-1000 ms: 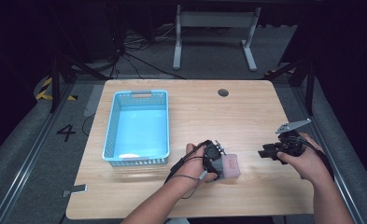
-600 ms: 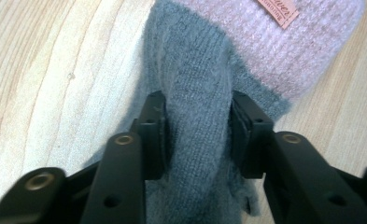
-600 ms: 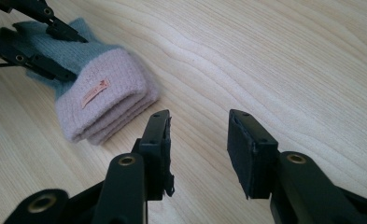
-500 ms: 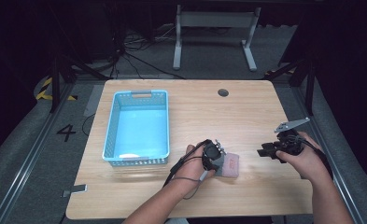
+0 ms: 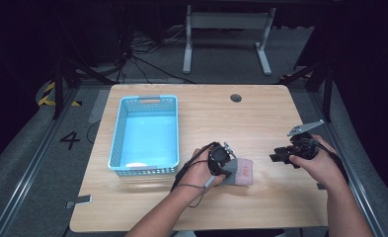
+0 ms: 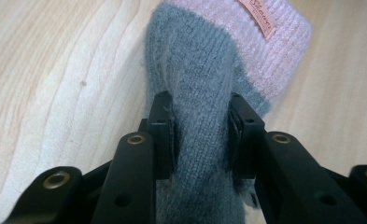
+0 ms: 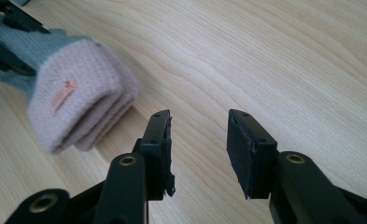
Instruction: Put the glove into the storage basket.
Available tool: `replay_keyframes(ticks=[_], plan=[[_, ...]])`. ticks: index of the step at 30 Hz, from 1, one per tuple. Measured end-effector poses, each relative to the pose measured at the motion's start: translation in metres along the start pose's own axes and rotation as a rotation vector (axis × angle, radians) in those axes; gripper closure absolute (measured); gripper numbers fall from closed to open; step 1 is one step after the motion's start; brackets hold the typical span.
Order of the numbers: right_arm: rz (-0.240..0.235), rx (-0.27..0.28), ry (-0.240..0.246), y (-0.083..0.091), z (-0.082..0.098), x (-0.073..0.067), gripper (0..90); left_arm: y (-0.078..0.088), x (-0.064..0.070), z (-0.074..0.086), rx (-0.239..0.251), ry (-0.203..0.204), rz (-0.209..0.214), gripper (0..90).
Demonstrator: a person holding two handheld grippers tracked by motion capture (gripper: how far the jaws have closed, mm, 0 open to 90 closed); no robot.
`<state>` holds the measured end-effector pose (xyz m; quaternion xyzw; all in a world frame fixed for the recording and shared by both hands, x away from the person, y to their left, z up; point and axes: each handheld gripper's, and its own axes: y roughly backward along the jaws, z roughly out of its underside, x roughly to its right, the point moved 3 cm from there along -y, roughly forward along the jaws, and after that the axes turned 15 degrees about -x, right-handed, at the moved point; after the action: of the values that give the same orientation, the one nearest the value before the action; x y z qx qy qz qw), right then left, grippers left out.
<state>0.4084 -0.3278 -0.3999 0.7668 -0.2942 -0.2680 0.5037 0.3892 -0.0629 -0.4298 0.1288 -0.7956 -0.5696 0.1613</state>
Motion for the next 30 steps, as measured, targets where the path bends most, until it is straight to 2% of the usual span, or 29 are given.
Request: replay_keyframes(ticks=[4, 14, 27, 30], plan=[[0.005, -0.004, 0.003, -0.001, -0.004, 0.002, 61.0, 0.014, -0.002, 0.004, 0.014, 0.002, 0.005, 67.7], [-0.008, -0.009, 0.021, -0.007, -0.016, 0.004, 60.7, 0.044, -0.009, 0.018, 0.041, 0.016, -0.018, 67.5], [-0.024, 0.001, 0.026, -0.009, -0.026, 0.009, 60.5, 0.084, -0.026, 0.032, 0.082, 0.037, -0.048, 67.4], [-0.028, 0.004, 0.029, -0.010, -0.030, 0.008, 60.5, 0.092, -0.031, 0.037, 0.089, 0.052, -0.062, 67.4]])
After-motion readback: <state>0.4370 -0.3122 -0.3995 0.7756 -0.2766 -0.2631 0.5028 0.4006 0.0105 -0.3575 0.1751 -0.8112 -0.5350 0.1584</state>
